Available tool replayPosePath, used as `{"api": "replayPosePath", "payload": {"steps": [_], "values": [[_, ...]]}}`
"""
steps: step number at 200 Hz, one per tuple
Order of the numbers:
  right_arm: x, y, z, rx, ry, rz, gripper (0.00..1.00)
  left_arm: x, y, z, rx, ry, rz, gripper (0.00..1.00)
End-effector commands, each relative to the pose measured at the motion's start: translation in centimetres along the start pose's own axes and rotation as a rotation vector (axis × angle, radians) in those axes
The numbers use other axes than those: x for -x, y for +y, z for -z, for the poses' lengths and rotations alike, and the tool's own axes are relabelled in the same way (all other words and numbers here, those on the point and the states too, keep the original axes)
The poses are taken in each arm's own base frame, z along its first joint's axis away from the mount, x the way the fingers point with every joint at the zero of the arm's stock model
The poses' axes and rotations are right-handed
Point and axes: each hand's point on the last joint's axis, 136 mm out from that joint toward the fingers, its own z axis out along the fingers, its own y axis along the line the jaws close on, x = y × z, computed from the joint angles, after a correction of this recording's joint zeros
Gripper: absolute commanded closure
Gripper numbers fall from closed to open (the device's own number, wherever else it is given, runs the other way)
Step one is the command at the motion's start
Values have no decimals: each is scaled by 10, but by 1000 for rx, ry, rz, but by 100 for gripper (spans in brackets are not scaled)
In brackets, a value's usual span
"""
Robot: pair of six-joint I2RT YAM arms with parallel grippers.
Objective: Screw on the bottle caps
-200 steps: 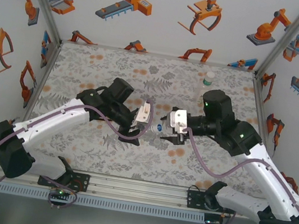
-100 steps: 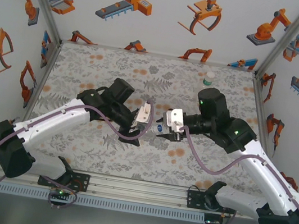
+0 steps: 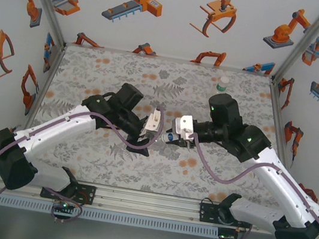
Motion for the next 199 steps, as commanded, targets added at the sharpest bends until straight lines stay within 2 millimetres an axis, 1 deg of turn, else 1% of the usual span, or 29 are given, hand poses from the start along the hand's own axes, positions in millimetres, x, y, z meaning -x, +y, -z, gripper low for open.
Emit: {"api": "replayPosePath", "payload": {"steps": [1,15,34,60,73,75,76,86,90,111,135,143,158,178,199], "values": [[2,2,-2,6,-12,25,72,15,-6,6,-19,-36,-49,100],[3,-1,-2,1,-14,-8,76,14,-3,6,-6,-29,-44,100],[5,-6,-3,-9,-16,-87,83,12,5,7,48,-14,-43,100],[3,-17,-5,-64,-15,-189,87,10,18,12,145,-6,-55,100],[0,-30,-6,-134,-25,-272,91,13,26,17,213,-23,-74,100],[0,-32,-6,-145,-29,-284,92,11,27,17,221,-19,-70,100],[0,-33,-6,-150,-30,-291,93,13,28,18,231,-25,-76,100],[-3,-43,-7,-202,-46,-366,99,13,35,23,288,-31,-85,100],[-3,-46,-7,-221,-56,-392,100,12,38,25,311,-30,-86,100],[-8,-64,-10,-298,-112,-586,100,11,50,36,419,-30,-93,100],[-7,-87,-6,-388,-193,-839,100,11,62,50,520,-46,-95,100],[-11,-95,-3,-433,-215,-938,100,12,65,54,548,-55,-95,100],[-27,-107,2,-530,-242,-1142,100,13,70,62,598,-76,-92,100],[-42,-110,0,-568,-256,-1390,100,13,78,71,644,-90,-77,100],[-44,-110,-6,-539,-254,-1562,100,11,80,74,669,-81,-72,100]]}}
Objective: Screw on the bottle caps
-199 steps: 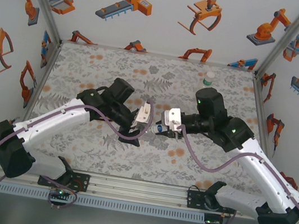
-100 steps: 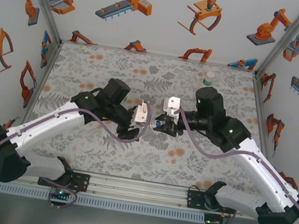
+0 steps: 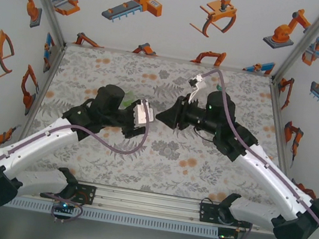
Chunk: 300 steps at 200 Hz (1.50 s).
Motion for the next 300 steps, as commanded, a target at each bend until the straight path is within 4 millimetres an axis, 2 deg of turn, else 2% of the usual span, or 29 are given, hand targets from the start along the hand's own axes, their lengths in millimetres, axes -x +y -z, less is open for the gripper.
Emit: {"api": "replayPosePath", "payload": {"steps": [1,21,48,82,98,109,130,159,200,223,258,281,300], "values": [[0,-12,-6,-80,13,-365,100,18,23,10,110,-63,7,100],[-3,-7,-12,-67,52,-441,100,17,27,12,142,-66,7,100],[-10,-21,-7,-149,68,-462,100,15,33,13,176,-55,12,100],[-8,-21,-6,-154,58,-442,100,14,30,11,158,-49,12,100],[-7,-21,-6,-154,60,-409,91,15,28,10,144,-52,10,100],[-4,-17,-6,-139,62,-368,80,16,26,10,132,-55,8,100],[6,2,-2,-65,65,-237,59,16,22,9,101,-58,3,100],[16,17,15,-44,68,-22,47,20,8,5,14,-67,-5,100],[16,40,42,37,51,358,45,24,-27,-1,-214,-77,-5,100],[2,62,60,169,56,635,46,23,-46,-6,-332,-56,1,100],[-21,84,84,327,103,915,46,26,-70,-4,-487,-72,18,100],[-44,89,93,423,168,1064,47,30,-82,-1,-579,-83,43,99],[-51,84,91,432,191,1117,47,31,-89,2,-647,-83,68,98]]}}
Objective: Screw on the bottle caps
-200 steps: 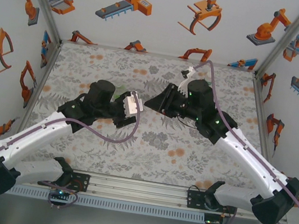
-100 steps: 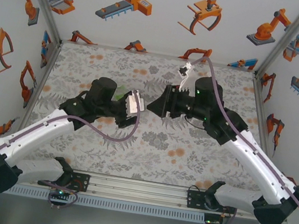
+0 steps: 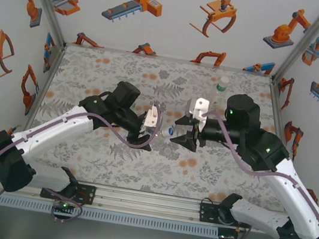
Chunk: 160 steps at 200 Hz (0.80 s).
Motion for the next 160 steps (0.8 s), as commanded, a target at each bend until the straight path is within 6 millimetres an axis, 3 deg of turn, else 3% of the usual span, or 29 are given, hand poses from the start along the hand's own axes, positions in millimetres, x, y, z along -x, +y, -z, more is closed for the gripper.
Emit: {"api": "replayPosePath", "payload": {"steps": [1,36,100,160], "values": [[-8,22,2,113,23,195,47,13,-25,3,-155,-49,5,98],[-14,32,-6,179,9,265,47,16,-31,1,-217,-57,32,98],[-15,28,-14,178,-7,280,43,19,-40,2,-278,-66,43,98],[-17,32,-19,214,-23,270,50,21,-44,2,-302,-75,46,98]]}}
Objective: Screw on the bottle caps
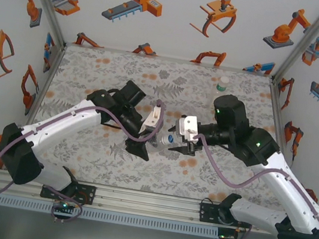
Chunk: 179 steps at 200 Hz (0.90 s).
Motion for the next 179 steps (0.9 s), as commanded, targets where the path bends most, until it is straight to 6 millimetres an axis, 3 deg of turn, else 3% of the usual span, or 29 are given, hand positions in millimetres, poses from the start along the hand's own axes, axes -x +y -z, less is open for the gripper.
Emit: {"api": "replayPosePath", "payload": {"steps": [1,102,149,179], "values": [[7,4,-3,28,-45,40,50,12,-10,1,-46,-33,-33,98],[2,1,-7,32,-30,27,59,13,-11,2,-49,-36,-40,98],[-2,0,-9,31,-9,-22,74,12,-9,5,-14,-14,-62,100],[-12,-18,-12,-50,42,-159,89,3,8,7,100,40,-72,100]]}}
